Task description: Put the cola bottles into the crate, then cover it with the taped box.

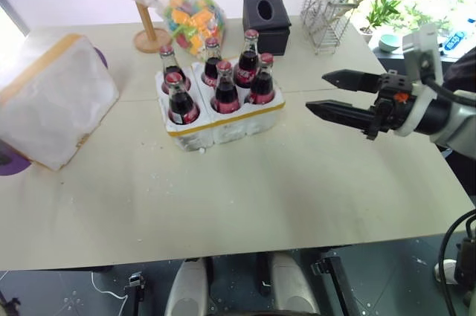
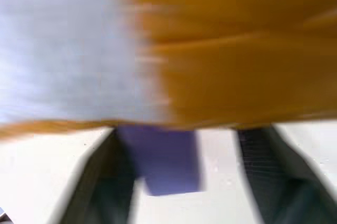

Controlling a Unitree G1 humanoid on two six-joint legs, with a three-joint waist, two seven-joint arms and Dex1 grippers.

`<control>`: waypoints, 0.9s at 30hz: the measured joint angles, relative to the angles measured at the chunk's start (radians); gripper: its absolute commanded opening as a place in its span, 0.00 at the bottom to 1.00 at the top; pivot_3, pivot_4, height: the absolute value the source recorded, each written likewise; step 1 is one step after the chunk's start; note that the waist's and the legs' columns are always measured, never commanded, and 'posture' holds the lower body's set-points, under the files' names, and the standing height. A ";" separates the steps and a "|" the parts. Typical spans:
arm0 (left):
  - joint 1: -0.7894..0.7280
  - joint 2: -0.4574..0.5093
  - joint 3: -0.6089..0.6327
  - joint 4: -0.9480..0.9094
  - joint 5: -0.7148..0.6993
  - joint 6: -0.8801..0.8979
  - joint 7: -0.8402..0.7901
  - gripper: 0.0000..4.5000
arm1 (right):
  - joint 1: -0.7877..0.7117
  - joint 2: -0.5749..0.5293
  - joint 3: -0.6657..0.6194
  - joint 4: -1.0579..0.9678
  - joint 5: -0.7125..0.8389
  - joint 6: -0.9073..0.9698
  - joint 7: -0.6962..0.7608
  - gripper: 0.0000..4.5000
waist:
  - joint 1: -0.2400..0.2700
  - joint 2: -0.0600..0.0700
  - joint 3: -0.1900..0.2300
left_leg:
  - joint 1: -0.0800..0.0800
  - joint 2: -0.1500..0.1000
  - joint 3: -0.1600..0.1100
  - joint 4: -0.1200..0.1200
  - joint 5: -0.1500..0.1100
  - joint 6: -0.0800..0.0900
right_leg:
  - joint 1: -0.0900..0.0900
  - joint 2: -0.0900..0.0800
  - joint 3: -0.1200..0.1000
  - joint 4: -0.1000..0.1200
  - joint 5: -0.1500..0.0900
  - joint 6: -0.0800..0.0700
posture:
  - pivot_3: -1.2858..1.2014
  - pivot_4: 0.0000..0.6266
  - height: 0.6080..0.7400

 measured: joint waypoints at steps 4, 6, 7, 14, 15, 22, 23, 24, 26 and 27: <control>0.008 0.000 0.001 0.000 -0.002 0.001 -0.001 0.04 | 0.000 0.002 0.001 0.000 0.000 -0.002 -0.005 1.00 | 0.000 0.000 0.000 | 0.000 0.000 0.000 0.000 0.000 0.000 | 0.000 0.000 0.000 0.001 0.000 0.000 | 0.52 0.24 1.00; 0.020 0.000 0.006 -0.001 -0.008 0.000 0.001 0.04 | 0.000 0.002 0.001 0.000 0.000 -0.002 -0.008 1.00 | 0.000 0.000 0.000 | 0.001 0.000 0.001 0.000 0.000 0.000 | 0.000 0.000 0.002 0.001 0.000 0.000 | 0.52 0.24 1.00; 0.023 0.000 0.010 -0.001 -0.012 -0.002 0.004 0.04 | 0.000 0.002 0.001 0.000 0.000 -0.002 -0.008 1.00 | 0.000 0.000 0.000 | 0.002 0.000 0.002 0.000 0.000 0.000 | 0.000 0.000 0.002 0.002 0.000 0.000 | 0.52 0.24 1.00; 0.060 -0.029 0.079 -0.001 -0.057 -0.117 0.173 0.04 | 0.067 -0.030 0.000 -0.003 -0.008 -0.017 0.034 1.00 | 0.013 -0.001 -0.001 | 0.002 0.000 0.002 0.003 0.000 0.000 | 0.001 0.000 0.003 0.004 0.000 0.000 | 0.52 0.24 1.00; 0.060 -0.044 0.098 -0.004 -0.070 -0.167 0.254 0.04 | 0.096 -0.045 0.000 -0.013 -0.027 -0.029 0.048 1.00 | 0.019 -0.002 -0.001 | 0.002 0.000 0.002 0.003 0.000 0.000 | 0.001 0.000 0.003 0.005 0.000 0.000 | 0.52 0.24 1.00; 0.045 -0.098 0.199 -0.140 -0.129 -0.465 0.652 0.04 | 0.171 -0.053 -0.009 -0.044 -0.072 -0.079 0.052 1.00 | 0.027 -0.006 -0.003 | 0.002 0.000 0.002 0.006 0.000 0.000 | 0.002 0.000 0.004 0.005 0.001 0.002 | 0.52 0.24 1.00; 0.045 -0.108 0.202 -0.196 -0.137 -0.503 0.688 0.04 | 0.181 -0.053 -0.015 -0.051 -0.072 -0.086 0.048 1.00 | 0.027 -0.006 -0.003 | 0.002 0.000 0.002 0.007 0.000 0.000 | 0.003 0.000 0.004 0.005 0.001 0.002 | 0.52 0.24 1.00; 0.056 -0.117 0.204 -0.266 -0.145 -0.533 0.710 0.04 | 0.188 -0.053 -0.016 -0.055 -0.072 -0.089 0.044 1.00 | 0.026 -0.006 -0.003 | 0.002 0.000 0.003 0.007 0.000 0.000 | 0.003 0.000 0.004 0.005 0.001 0.002 | 0.52 0.24 1.00; 0.093 -0.139 0.212 -0.429 -0.164 -0.561 0.734 0.04 | 0.201 -0.050 -0.017 -0.056 -0.072 -0.093 0.040 1.00 | 0.024 -0.006 -0.003 | 0.003 0.000 0.003 0.008 0.000 0.000 | 0.004 0.000 0.005 0.005 0.002 0.003 | 0.52 0.24 1.00; 0.121 -0.159 0.219 -0.533 -0.177 -0.547 0.740 0.04 | 0.205 -0.048 -0.017 -0.056 -0.073 -0.094 0.035 1.00 | 0.024 -0.006 -0.003 | 0.003 0.000 0.004 0.008 0.000 0.000 | 0.004 0.000 0.006 0.005 0.002 0.003 | 0.52 0.24 1.00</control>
